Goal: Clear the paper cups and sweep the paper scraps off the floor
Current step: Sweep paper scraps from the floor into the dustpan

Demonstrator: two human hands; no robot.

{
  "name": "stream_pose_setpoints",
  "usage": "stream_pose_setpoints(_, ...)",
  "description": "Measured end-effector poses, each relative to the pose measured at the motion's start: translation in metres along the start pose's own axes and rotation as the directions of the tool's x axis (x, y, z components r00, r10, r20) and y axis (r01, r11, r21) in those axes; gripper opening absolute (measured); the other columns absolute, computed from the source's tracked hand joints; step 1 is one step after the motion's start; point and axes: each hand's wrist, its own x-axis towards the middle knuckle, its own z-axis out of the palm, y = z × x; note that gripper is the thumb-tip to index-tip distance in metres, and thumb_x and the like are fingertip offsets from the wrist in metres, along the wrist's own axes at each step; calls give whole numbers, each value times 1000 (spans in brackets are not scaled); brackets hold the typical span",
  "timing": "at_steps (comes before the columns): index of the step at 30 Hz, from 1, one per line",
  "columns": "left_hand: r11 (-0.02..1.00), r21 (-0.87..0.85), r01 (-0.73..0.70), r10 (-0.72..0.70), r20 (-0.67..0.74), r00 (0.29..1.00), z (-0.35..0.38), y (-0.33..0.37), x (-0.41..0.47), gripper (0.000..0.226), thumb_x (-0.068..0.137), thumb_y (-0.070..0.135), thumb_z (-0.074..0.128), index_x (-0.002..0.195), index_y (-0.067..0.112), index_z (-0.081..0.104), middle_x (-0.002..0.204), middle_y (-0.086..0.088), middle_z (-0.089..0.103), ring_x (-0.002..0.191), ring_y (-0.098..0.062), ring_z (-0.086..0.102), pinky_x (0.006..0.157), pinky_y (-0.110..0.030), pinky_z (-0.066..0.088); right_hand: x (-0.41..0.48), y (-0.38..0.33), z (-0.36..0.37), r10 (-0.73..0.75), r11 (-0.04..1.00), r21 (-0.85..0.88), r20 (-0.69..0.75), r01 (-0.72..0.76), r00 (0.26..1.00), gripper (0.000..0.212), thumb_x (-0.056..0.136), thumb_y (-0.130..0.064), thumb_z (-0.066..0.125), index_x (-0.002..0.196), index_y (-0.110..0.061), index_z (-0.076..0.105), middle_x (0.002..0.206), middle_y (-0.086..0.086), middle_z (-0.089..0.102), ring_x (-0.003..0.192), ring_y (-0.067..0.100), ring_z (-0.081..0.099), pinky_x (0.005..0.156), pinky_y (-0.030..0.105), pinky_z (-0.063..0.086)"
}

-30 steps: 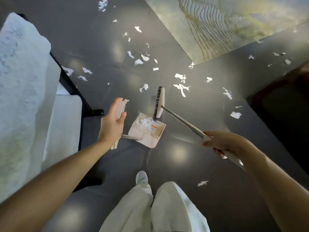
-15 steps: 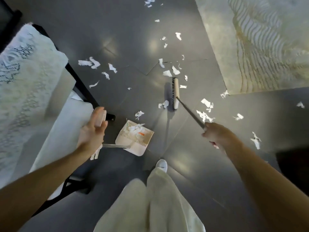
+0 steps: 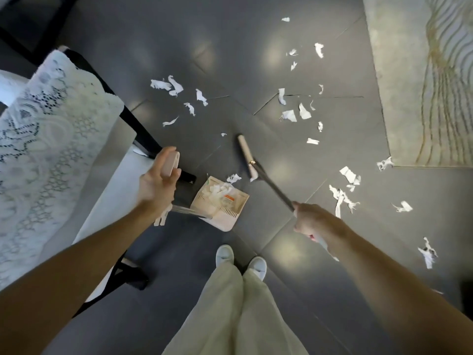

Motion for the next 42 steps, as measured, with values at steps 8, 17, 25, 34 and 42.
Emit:
stream_pose_setpoints(8,1000,-1,-8,8,42,999,6,14,45,42,95,22,54,132,39,47,114,-17,65,73,-32,58,81,-47,54,-37,-17,-36,-58,996,-64,168,69,984,71,96,-12,50,154,-31,14,103,9,59,46,12,48,39,19,40)
stream_pose_setpoints(17,999,-39,29,-29,17,999,3,25,72,40,95,23,50,125,47,41,85,-5,58,71,-41,60,71,-51,55,-31,-14,-110,-18,1000,-13,3,18,1000,71,95,-9,49,153,-35,16,123,10,52,47,14,48,33,14,32)
stream_pose_setpoints(25,977,-111,183,-192,-77,978,28,59,136,42,97,24,46,130,48,39,120,-9,62,94,-41,61,86,-49,53,73,-51,-204,-173,926,-356,-97,128,980,65,93,-5,46,152,-20,24,121,16,58,98,32,63,70,32,53)
stream_pose_setpoints(34,914,-221,340,-392,-265,881,45,93,203,42,96,21,47,129,46,42,111,-3,64,85,-26,63,79,-38,55,152,-98,-283,-283,847,-423,154,322,947,76,88,7,55,152,-16,22,106,14,64,51,14,50,34,17,38)
stream_pose_setpoints(42,898,-237,372,-431,-292,854,52,115,230,44,96,20,47,130,48,41,113,-5,60,81,-30,63,75,-44,57,159,-85,-365,-275,841,-376,323,390,905,69,91,-6,42,151,-29,18,33,-2,46,28,12,43,36,16,33)
